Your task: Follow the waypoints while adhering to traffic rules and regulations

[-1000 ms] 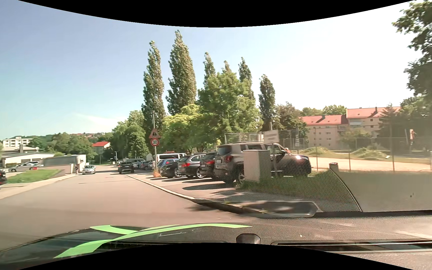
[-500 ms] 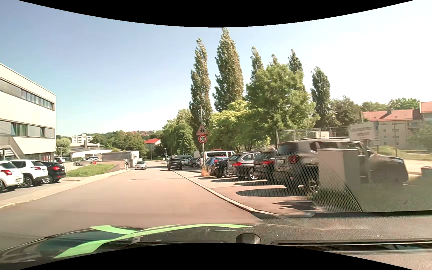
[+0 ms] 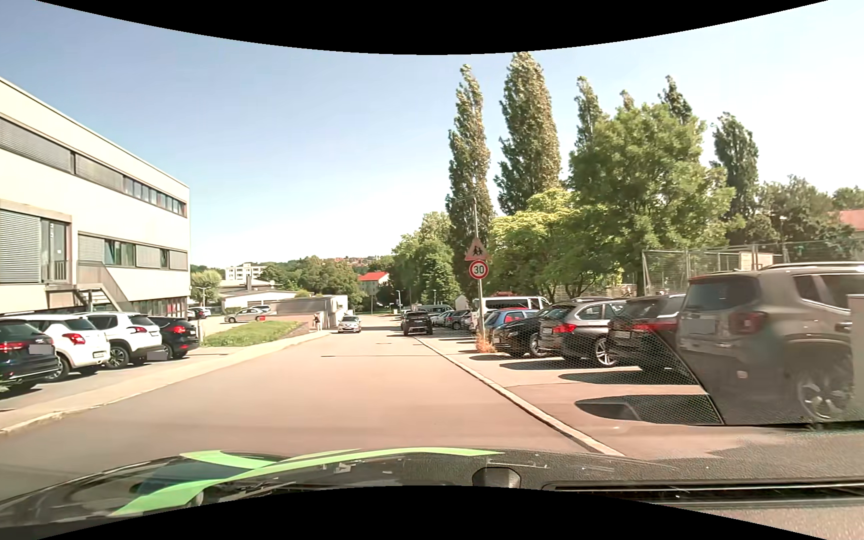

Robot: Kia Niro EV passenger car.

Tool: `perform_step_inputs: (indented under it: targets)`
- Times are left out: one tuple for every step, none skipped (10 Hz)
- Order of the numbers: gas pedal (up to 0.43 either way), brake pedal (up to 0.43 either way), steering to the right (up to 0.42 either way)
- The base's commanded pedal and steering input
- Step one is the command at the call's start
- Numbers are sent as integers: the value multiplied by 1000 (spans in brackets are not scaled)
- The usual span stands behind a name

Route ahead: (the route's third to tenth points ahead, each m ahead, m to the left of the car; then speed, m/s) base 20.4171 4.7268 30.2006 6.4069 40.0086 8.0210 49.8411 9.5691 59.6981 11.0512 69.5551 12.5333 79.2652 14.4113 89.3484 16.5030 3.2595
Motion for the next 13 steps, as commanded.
perform_step_inputs:
  targets:
    - [39, 0, -266]
    - [39, 0, -237]
    - [39, 0, -209]
    - [39, 0, -183]
    - [39, 0, -153]
    - [39, 0, -134]
    - [39, 0, -105]
    - [39, 0, -80]
    - [39, 0, -62]
    - [39, 0, -51]
    - [39, 0, -44]
    - [39, 0, -33]
    - [0, 0, -26]
